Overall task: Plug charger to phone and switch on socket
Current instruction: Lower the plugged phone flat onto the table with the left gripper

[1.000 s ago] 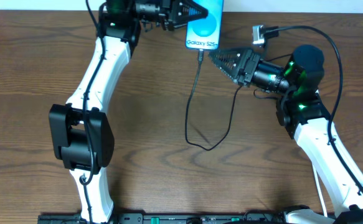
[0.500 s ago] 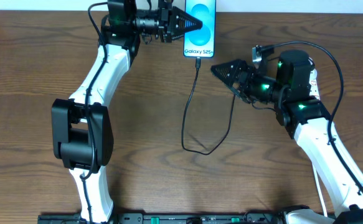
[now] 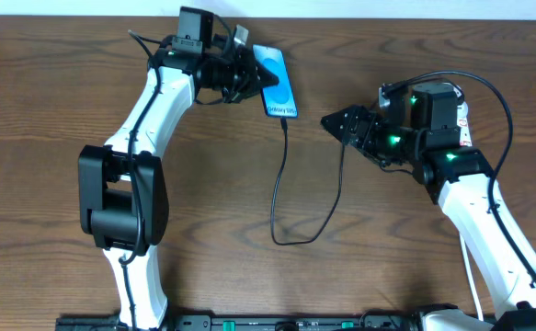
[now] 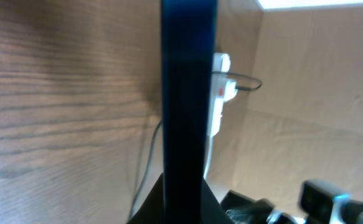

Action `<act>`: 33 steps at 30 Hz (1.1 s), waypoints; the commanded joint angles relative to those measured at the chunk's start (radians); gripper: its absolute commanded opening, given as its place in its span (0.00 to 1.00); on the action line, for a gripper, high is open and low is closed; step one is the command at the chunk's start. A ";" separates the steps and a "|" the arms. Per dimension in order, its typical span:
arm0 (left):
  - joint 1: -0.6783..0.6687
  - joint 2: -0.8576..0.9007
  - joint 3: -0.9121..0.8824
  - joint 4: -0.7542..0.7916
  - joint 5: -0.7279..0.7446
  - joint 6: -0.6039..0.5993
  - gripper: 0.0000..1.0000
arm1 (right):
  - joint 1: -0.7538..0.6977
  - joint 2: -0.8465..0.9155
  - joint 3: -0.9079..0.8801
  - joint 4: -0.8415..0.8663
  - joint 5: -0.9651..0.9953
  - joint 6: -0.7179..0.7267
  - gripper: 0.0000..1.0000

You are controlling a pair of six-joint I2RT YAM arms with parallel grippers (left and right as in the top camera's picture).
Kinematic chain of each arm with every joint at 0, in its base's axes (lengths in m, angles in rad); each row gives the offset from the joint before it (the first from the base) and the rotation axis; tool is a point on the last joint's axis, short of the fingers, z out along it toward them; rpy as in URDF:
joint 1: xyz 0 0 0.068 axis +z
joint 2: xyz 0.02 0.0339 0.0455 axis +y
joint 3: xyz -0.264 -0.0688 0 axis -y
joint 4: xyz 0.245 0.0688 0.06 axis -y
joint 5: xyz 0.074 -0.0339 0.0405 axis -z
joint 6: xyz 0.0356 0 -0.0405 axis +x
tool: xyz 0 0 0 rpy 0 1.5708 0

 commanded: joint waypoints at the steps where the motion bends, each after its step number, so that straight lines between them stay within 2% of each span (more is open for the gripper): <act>1: -0.014 -0.002 0.011 -0.111 0.138 0.278 0.07 | -0.016 -0.003 0.006 -0.011 -0.051 -0.084 0.99; 4: -0.036 -0.002 0.009 -0.248 0.137 0.463 0.07 | -0.009 -0.003 0.005 -0.031 -0.079 -0.091 0.99; 10: -0.067 -0.002 -0.032 -0.269 0.125 0.559 0.07 | -0.010 -0.003 0.005 -0.081 -0.079 -0.135 0.99; 14: -0.066 -0.002 -0.060 -0.264 0.042 0.562 0.07 | -0.015 -0.003 0.005 -0.127 0.010 -0.134 0.99; 23: -0.069 -0.001 -0.101 -0.225 0.039 0.551 0.07 | -0.013 -0.003 0.005 -0.134 0.025 -0.134 0.99; 33: -0.100 0.076 -0.102 -0.150 0.035 0.415 0.07 | -0.013 -0.003 0.005 -0.135 0.025 -0.134 0.99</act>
